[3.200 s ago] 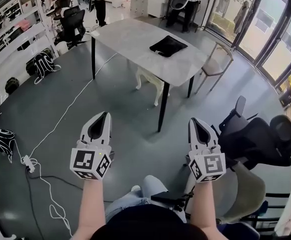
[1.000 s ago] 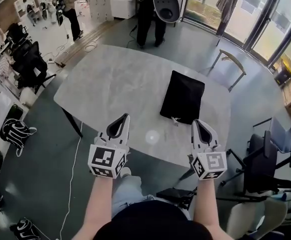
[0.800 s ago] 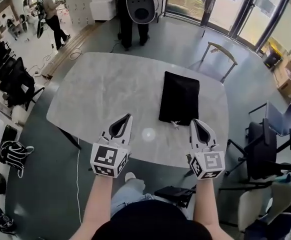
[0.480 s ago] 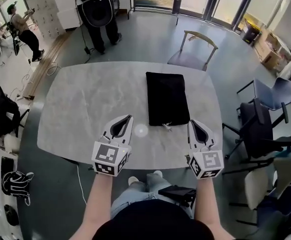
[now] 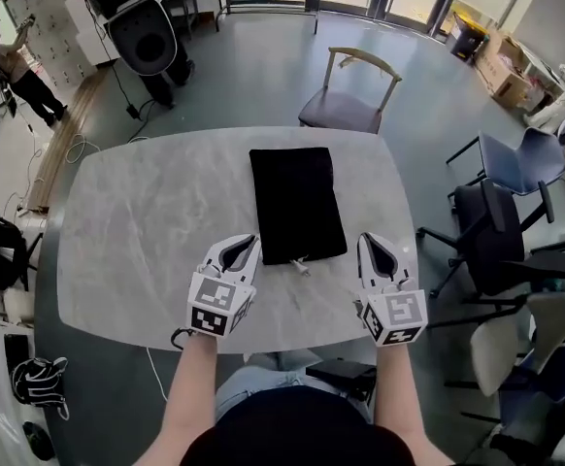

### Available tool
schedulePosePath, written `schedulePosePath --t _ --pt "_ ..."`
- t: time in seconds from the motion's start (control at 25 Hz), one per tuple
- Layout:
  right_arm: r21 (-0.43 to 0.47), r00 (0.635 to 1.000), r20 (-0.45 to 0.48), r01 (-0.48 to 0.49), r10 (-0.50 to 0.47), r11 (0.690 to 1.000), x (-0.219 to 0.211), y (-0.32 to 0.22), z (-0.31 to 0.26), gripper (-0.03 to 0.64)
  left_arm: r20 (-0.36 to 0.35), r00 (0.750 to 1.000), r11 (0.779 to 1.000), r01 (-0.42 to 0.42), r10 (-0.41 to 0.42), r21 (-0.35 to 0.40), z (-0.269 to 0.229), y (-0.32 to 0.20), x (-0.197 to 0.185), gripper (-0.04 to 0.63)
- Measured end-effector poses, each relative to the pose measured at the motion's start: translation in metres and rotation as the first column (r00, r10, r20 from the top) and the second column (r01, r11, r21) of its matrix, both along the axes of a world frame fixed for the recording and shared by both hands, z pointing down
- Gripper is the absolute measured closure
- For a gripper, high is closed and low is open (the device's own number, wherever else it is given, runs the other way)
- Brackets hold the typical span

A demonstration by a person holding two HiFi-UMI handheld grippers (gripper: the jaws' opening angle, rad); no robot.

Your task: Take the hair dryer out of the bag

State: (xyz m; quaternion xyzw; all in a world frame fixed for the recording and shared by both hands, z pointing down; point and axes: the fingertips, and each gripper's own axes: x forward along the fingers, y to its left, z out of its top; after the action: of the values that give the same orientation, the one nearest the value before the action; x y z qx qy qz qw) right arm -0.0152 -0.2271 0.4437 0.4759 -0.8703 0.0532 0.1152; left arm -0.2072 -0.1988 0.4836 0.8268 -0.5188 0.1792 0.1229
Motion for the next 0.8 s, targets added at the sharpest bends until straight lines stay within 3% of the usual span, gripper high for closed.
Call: schedulePosePath --t 0.2,0.36,0.52,0.68,0.8 --pt "-0.052 1.000 0.010 -0.017 0.017 0.999 0.013 0.003 0.016 0.592 0.067 0.990 0.986 -0.119 0.128 -0.115 0.039 -0.011 0.025 0.507" --pt "-0.104 0.996 -0.022 -0.084 0.082 0.991 0.016 0.019 0.036 0.592 0.142 0.953 0.944 -0.231 0.268 -0.235 0.077 -0.004 0.029 0.490" --pt "-0.148 0.975 -0.015 -0.222 0.222 0.964 0.037 0.038 0.051 0.592 0.211 0.894 0.887 -0.312 0.395 -0.340 0.112 0.004 0.030 0.491" --pt "-0.205 0.933 -0.035 -0.356 0.357 0.912 0.065 0.072 0.077 0.592 0.259 0.814 0.824 -0.398 0.520 -0.403 0.145 0.013 0.042 0.489" --pt "-0.234 0.904 -0.054 -0.424 0.424 0.875 0.080 0.098 0.090 0.592 0.318 0.763 0.804 -0.418 0.563 -0.422 0.162 0.013 0.048 0.489"
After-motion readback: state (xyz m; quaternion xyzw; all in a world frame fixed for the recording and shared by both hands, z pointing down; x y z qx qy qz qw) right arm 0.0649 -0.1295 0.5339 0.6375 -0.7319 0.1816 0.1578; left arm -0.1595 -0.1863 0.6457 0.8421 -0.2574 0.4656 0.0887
